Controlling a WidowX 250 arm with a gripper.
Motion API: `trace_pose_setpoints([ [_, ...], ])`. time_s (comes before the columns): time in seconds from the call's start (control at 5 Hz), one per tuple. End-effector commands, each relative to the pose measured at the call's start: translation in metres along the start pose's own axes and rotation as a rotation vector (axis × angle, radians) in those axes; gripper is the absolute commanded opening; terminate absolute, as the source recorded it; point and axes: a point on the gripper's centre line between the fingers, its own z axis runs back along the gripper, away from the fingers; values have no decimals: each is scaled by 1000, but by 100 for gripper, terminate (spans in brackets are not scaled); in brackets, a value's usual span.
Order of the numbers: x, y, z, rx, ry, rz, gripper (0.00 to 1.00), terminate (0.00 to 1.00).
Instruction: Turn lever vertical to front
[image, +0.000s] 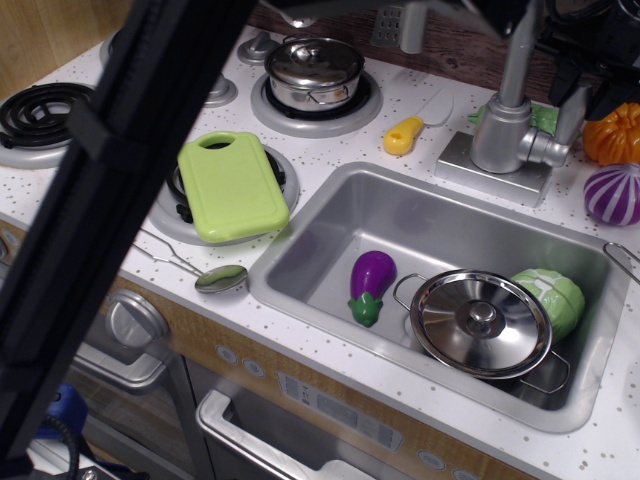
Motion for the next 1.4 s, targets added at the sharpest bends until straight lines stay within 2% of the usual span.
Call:
trace_pose_setpoints([
  [0.0, -14, -5, 28, -40, -3, 49, 0, 0],
  [0.2, -23, -7, 26, -44, 8, 62, 0, 0],
  [0.8, -42, -8, -2, -105, 39, 72, 0, 0],
  [1.0, -38, -6, -2, -109, 54, 46, 100, 0],
  [1.2, -36, -2, 5, -98, 96, 26, 100, 0],
])
